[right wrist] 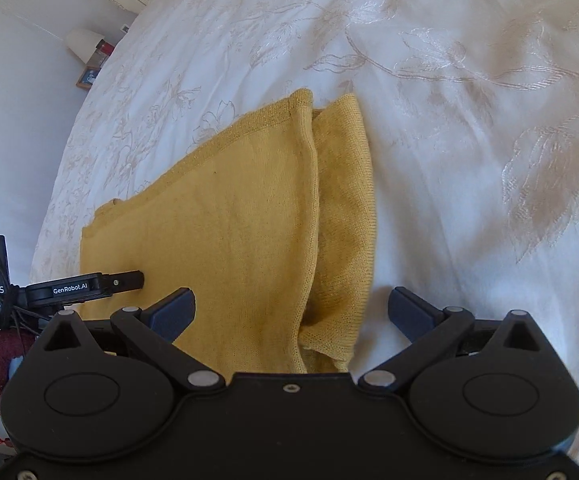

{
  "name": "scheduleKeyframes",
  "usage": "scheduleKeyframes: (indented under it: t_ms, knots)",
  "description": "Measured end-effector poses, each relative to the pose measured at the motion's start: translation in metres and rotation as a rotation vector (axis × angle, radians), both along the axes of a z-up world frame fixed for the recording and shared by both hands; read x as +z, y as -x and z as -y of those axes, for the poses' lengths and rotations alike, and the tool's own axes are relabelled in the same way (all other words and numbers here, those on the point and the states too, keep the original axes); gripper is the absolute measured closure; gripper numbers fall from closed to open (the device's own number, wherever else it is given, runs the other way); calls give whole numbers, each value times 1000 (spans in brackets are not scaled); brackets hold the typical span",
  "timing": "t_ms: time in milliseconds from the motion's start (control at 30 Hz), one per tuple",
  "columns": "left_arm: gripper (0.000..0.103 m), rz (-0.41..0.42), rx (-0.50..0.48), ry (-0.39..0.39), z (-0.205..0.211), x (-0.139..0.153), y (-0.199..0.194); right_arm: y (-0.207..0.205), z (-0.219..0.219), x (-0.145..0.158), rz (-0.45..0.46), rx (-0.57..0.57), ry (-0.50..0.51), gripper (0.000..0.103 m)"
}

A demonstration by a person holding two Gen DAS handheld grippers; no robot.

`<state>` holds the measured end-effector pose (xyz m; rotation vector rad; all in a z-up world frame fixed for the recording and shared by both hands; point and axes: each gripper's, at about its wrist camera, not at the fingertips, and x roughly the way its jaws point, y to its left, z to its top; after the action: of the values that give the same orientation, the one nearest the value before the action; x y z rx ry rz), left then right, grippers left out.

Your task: Fold small clothes

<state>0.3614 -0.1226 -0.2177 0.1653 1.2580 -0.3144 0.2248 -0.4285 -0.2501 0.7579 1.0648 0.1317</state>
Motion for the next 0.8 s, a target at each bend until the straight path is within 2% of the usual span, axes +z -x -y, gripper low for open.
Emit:
scheduleKeyframes:
  t_ms: [267,467,533,667,800]
  knots:
    - [0,-4,6,-27,3,-3,-1,-14,5,-12,-3,-4,-68,0]
    - [1,59,26,0,17,22,-13,-10,9,-14,25,-5,-92,0]
    - [1,63,5,-33,27,20,-23,-7,10,-14,34,-12,-93,0]
    - [0,14,-16,-87,38,1,-38,-3,11,-13,37,-17,-89,0]
    - [1,21,-28,-88,38,2,-35,0,12,-12,38,-17,-91,0]
